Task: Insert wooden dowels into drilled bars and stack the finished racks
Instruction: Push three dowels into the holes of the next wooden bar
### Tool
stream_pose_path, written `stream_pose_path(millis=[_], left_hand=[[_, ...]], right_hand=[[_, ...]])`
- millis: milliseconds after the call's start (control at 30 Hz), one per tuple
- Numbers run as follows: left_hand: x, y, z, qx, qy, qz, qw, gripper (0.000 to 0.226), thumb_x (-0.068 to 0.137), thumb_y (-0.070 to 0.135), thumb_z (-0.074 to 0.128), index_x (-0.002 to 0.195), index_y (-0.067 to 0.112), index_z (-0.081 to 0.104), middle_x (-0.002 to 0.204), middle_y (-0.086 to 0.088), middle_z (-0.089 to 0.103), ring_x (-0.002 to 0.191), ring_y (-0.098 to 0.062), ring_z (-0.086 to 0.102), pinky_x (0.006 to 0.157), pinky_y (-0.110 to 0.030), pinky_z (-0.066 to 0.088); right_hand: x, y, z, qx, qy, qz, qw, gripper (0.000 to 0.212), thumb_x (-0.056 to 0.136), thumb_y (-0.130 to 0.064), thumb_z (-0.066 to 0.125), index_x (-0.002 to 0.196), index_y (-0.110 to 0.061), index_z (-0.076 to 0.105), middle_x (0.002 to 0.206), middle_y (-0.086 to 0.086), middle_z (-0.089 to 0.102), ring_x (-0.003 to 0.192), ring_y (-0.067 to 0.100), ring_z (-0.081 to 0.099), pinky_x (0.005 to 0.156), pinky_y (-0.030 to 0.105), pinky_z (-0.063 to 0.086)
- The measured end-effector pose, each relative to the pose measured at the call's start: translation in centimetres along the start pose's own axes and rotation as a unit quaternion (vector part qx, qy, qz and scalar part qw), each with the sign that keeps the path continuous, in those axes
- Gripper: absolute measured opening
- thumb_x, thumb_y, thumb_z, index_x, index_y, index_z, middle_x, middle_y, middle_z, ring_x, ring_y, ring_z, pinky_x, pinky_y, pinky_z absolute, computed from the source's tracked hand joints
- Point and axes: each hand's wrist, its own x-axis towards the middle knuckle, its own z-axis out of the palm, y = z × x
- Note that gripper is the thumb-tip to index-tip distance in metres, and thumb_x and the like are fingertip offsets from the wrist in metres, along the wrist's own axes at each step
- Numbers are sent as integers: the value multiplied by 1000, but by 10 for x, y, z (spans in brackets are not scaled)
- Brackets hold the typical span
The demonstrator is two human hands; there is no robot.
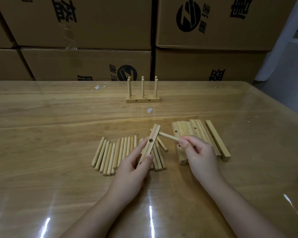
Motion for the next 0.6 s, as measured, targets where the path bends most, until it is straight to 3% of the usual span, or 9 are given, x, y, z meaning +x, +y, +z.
stream_pose_path(millis=[33,67,100,167,200,267,467,533,600], left_hand=[[1,0,1,-8,1,-2,1000,41,92,28,55,125,52,51,74,12,69,70,-4,64,68,-31,50],[1,1,1,-16,1,-7,1000,43,92,28,55,127,51,50,60,12,54,58,0,40,59,-25,46],[0,2,2,-15,1,-10,1000,43,92,28,55,129,50,49,61,8,55,56,-9,46,57,-26,46],[-1,4,4,-6,-5,-10,1000,41,93,28,55,123,56,50,93,-5,70,84,-26,64,80,-40,53],[-2,5,4,-2,-9,-10,1000,39,93,29,55,116,60,50,117,-9,64,108,-29,59,95,-49,46],[-4,8,5,2,-11,-6,1000,38,93,30,56,109,64,51,130,-18,50,123,-38,44,103,-56,36],[-3,8,5,-5,-12,10,1000,39,92,29,57,111,62,52,117,11,50,118,-37,47,99,-57,39],[-3,7,5,-1,-16,5,1000,39,91,28,58,117,57,53,115,14,51,115,-27,51,97,-56,41],[-2,4,3,5,-21,0,1000,42,91,27,58,126,49,52,98,10,67,92,-11,66,79,-45,53]], right_hand=[[-1,0,3,-14,11,-13,1000,16,92,-18,55,89,-29,67,75,-12,61,68,1,53,56,10,39],[-1,0,6,-38,19,-32,999,15,92,-17,54,95,-23,68,79,-13,59,73,2,54,61,10,39],[-2,-1,8,-73,27,-57,995,17,93,-15,53,101,-17,68,82,-14,56,77,4,53,66,14,39],[-2,0,9,-161,45,-129,977,20,94,-15,52,106,-11,68,82,-11,52,79,11,51,68,24,41],[-2,-1,7,-207,52,-164,963,23,94,-18,50,105,-10,68,82,-8,53,77,13,51,67,28,42],[-1,-2,4,-263,59,-206,941,25,94,-21,49,105,-9,68,80,-2,56,72,16,53,62,31,44],[-3,-6,2,-269,44,-219,937,30,94,-27,49,104,-6,67,77,1,57,64,13,52,50,20,37],[-3,-7,2,-268,43,-212,939,29,95,-29,50,100,-6,68,74,0,57,60,11,50,49,18,34],[-3,-7,2,-268,39,-205,941,28,94,-28,50,96,-8,69,72,-2,57,58,9,48,48,18,33]])
